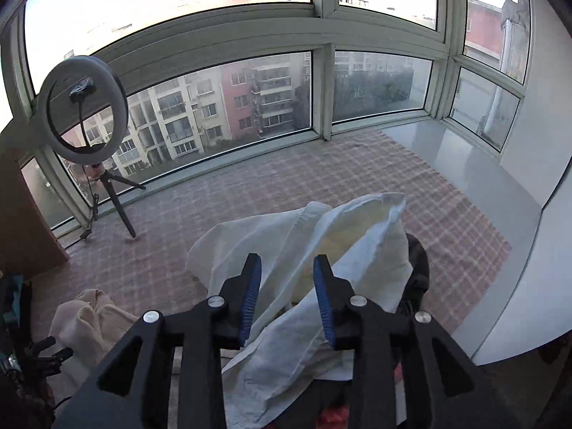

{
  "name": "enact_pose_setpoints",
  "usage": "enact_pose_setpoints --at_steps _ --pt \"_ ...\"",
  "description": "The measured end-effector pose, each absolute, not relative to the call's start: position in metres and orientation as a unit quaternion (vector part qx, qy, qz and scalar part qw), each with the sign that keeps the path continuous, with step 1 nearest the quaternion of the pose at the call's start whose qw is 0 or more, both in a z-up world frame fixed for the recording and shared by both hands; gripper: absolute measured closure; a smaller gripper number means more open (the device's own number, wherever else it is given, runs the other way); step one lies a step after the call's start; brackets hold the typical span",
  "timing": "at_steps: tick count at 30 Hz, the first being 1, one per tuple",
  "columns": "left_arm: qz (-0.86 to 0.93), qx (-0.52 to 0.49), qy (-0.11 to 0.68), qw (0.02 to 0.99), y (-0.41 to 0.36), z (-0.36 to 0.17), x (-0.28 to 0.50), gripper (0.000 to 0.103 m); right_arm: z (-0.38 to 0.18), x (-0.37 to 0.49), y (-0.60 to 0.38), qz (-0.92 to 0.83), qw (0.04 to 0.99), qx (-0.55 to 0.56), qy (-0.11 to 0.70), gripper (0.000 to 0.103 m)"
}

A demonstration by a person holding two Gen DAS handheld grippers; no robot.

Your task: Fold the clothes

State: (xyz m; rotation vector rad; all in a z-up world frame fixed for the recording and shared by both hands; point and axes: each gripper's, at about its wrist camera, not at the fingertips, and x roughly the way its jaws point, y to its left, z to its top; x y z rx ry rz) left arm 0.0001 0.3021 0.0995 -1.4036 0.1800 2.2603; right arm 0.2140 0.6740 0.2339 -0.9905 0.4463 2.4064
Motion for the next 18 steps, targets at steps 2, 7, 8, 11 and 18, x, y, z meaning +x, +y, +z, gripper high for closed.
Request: enact_pose_setpoints --at_steps 2,7,8,11,18 --pt "0.825 -0.506 0.095 0.232 0.323 0.093 -0.003 0.001 0.216 0.211 0.649 0.883 0.216 -0.378 0.175 0.071" --pt "0.824 -0.509 0.157 0.194 0.348 0.072 -0.02 0.05 0.188 0.2 0.606 0.882 0.177 -0.4 0.174 0.071" --pt "0.82 -0.518 0.142 0.2 0.343 0.071 -0.023 0.055 0.185 0.198 0.602 0.88 0.17 -0.406 0.177 0.071" --pt "0.814 -0.521 0.086 0.243 0.321 0.079 -0.024 0.086 0.182 0.199 0.593 0.879 0.161 -0.409 0.186 0.071" --pt "0.828 -0.464 0.019 0.313 0.223 0.151 0.011 0.092 0.211 0.223 0.593 0.885 0.15 -0.396 0.195 0.071"
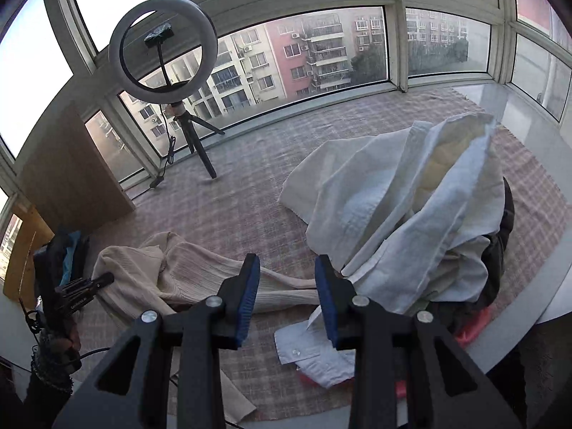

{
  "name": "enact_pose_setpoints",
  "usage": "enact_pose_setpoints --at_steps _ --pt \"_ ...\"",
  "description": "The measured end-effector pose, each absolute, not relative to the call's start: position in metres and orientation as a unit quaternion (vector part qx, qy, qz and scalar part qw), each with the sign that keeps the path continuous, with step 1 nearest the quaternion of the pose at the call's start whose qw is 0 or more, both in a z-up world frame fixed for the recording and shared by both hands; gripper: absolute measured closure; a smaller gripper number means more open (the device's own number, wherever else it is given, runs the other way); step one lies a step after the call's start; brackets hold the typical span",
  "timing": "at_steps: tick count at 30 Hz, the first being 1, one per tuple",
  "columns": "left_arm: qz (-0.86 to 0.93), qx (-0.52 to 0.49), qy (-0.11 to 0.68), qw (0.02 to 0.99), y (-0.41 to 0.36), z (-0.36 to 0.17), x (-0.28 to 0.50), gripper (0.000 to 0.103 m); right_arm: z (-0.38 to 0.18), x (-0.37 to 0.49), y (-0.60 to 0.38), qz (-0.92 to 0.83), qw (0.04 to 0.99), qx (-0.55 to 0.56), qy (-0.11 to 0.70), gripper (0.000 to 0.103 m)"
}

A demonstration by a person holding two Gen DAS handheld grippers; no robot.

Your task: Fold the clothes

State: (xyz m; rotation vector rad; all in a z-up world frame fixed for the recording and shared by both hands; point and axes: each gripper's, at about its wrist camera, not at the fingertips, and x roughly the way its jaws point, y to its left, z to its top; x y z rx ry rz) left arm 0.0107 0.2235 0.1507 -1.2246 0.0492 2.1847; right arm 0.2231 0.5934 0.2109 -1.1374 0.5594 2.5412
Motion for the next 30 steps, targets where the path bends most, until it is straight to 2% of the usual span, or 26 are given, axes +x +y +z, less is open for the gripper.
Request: enact_pose_setpoints --at_steps 5,9,12,14,16,20,25,28,30 --pt "0.852 -0.458 -0.007 0.253 0.118 0.175 0.041 0.099 0.205 0.216 0.58 0.879 0.127 -0.42 0.189 0.069" --pt "0.854 -0.484 -0.02 0.188 0.05 0.157 0.058 0.099 0.165 0.176 0.548 0.863 0.081 -0.459 0.194 0.068" --pt "0.838 -0.523 -0.018 0.156 0.029 0.133 0.064 0.099 0.126 0.13 0.513 0.85 0.024 -0.494 0.183 0.068" --pt "0.847 -0.514 0.008 0.136 0.03 0.131 0.067 0.093 0.101 0.096 0.49 0.845 0.0 -0.509 0.163 0.067" --pt "0.851 -0.511 0.021 0.118 0.029 0.13 0.067 0.08 0.076 0.065 0.469 0.835 -0.039 -0.521 0.172 0.067" --pt "0.851 -0.511 -0.015 0.119 0.016 0.137 0.071 0.073 0.043 0.022 0.424 0.822 -0.098 -0.54 0.156 0.067" --pt "0.859 -0.499 -0.028 0.108 0.004 0.149 0.074 0.066 0.028 0.006 0.404 0.829 -0.107 -0.535 0.126 0.067" --pt "0.862 -0.494 -0.028 0.111 0.002 0.151 0.072 0.066 0.028 0.011 0.411 0.82 -0.13 -0.539 0.144 0.096" --pt "0.863 -0.491 -0.03 0.117 0.004 0.153 0.07 0.066 0.038 0.017 0.414 0.823 -0.144 -0.534 0.128 0.095"
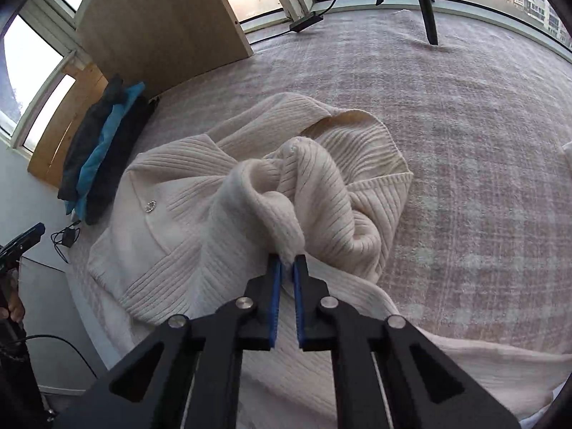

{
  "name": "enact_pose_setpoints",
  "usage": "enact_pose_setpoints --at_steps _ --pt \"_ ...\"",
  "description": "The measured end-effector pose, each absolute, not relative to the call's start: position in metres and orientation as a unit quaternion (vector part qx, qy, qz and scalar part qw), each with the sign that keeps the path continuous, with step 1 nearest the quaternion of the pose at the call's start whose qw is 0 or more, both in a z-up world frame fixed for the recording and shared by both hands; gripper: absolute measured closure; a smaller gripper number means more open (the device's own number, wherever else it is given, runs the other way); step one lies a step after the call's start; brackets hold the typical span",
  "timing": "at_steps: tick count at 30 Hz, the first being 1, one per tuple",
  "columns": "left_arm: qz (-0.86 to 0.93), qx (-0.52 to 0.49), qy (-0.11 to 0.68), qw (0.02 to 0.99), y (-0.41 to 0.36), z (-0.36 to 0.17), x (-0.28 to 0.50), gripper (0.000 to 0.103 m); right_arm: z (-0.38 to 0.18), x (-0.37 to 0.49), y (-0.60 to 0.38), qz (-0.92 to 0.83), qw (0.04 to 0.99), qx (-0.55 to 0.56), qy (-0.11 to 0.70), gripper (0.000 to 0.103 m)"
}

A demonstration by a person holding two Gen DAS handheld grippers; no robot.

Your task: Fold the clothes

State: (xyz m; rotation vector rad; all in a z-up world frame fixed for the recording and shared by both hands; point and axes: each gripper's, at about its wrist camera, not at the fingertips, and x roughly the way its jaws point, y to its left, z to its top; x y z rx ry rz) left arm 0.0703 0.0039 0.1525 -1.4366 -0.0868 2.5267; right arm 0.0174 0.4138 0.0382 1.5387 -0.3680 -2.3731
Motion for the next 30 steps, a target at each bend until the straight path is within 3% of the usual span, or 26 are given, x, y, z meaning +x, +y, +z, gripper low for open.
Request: enact_pose_setpoints --at_steps 1,2,4,6,8,9,10,14,21,26,30 --pt "0.863 -0.49 -0.029 0.121 0.005 0.153 0.068 0.066 0.045 0.021 0.414 -0.83 0.137 0.529 -0.108 0.09" --pt "0.863 -0.489 -0.027 0.123 0.007 0.154 0.067 0.066 0.051 0.023 0.414 -0.835 0.131 0.526 -0.091 0.07" --pt "0.863 -0.488 -0.026 0.129 0.012 0.155 0.063 0.066 0.06 0.022 0.414 -0.843 0.126 0.516 -0.081 0.05" --pt "0.862 -0.488 -0.027 0.138 0.018 0.155 0.059 0.066 0.061 0.016 0.412 -0.848 0.13 0.508 -0.082 0.05" --pt "0.86 -0.487 -0.027 0.148 0.024 0.157 0.056 0.066 0.052 0.004 0.404 -0.843 0.136 0.514 -0.083 0.056" --pt "0.859 -0.487 -0.026 0.153 0.026 0.158 0.055 0.066 0.047 0.001 0.399 -0.838 0.137 0.522 -0.08 0.068" --pt "0.859 -0.487 -0.024 0.156 0.027 0.159 0.054 0.066 0.043 0.002 0.396 -0.832 0.134 0.533 -0.077 0.097" --pt "0.863 -0.478 -0.018 0.164 0.025 0.162 0.055 0.066 0.059 0.032 0.397 -0.839 0.134 0.519 -0.096 0.097" --pt "0.86 -0.477 -0.042 0.175 -0.001 0.153 0.053 0.066 0.152 0.131 0.456 -0.87 0.096 0.405 -0.264 0.097" --pt "0.863 -0.467 -0.065 0.184 -0.027 0.151 0.058 0.066 0.164 0.127 0.422 -0.87 0.07 0.405 -0.271 0.097" --pt "0.874 -0.448 -0.078 0.17 -0.064 0.158 0.071 0.066 0.152 0.094 0.325 -0.864 0.126 0.418 -0.25 0.097"
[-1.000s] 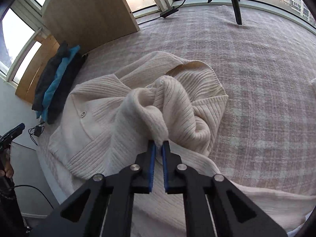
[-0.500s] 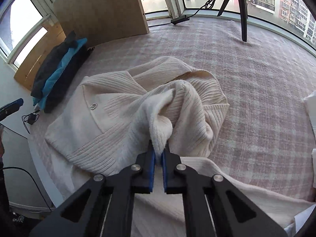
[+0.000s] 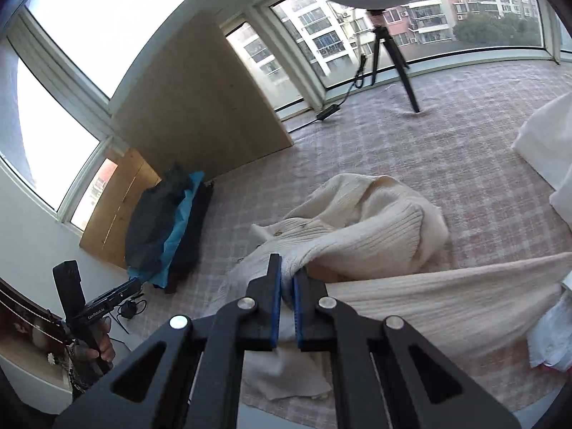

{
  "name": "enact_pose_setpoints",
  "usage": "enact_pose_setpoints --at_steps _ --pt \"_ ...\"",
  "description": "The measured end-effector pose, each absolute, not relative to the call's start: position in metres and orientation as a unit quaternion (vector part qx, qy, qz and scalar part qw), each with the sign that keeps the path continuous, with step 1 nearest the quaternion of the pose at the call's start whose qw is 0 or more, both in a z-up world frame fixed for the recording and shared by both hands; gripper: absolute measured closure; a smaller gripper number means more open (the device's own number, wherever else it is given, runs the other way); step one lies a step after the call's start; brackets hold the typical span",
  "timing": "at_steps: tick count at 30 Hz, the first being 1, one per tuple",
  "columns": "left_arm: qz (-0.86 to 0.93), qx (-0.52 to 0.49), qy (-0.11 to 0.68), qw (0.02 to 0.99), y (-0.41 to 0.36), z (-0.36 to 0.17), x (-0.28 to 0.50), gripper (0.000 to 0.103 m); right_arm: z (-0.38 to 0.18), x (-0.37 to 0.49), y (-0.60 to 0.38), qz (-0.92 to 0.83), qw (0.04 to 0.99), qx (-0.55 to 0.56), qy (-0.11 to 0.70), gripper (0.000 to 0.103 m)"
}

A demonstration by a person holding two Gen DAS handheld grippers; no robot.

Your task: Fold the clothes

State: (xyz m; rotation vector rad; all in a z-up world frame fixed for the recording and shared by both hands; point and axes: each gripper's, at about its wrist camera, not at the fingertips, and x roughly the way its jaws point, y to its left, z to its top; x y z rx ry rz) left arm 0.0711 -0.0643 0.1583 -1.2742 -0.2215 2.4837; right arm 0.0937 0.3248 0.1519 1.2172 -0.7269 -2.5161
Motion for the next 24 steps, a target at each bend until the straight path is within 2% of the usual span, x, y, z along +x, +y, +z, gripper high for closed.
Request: enact_pose_setpoints --at_steps 6,10,12,16,18,24 --pt "0.895 -0.424 -0.105 0.087 -0.15 0.168 0.1 0.066 0.13 0.045 0.081 -0.813 0.32 0.453 -0.178 0.097" --pt "0.893 -0.431 -0.125 0.041 -0.194 0.163 0.114 0.066 0.105 0.046 0.003 -0.759 0.361 0.527 -0.126 0.091" --pt "0.891 -0.436 -0.119 0.043 -0.195 0.159 0.117 0.066 0.104 0.054 0.01 -0.757 0.367 0.526 -0.127 0.09" --pt "0.881 -0.453 -0.113 0.075 -0.178 0.143 0.11 0.063 0.11 0.065 0.076 -0.778 0.343 0.507 -0.142 0.066" --pt "0.872 -0.466 -0.124 0.088 -0.169 0.129 0.105 0.061 0.108 0.058 0.121 -0.799 0.298 0.504 -0.136 0.066" --pt "0.861 -0.493 -0.089 0.081 -0.113 0.091 0.079 0.057 0.086 0.013 0.241 -0.827 0.181 0.514 -0.14 0.066"
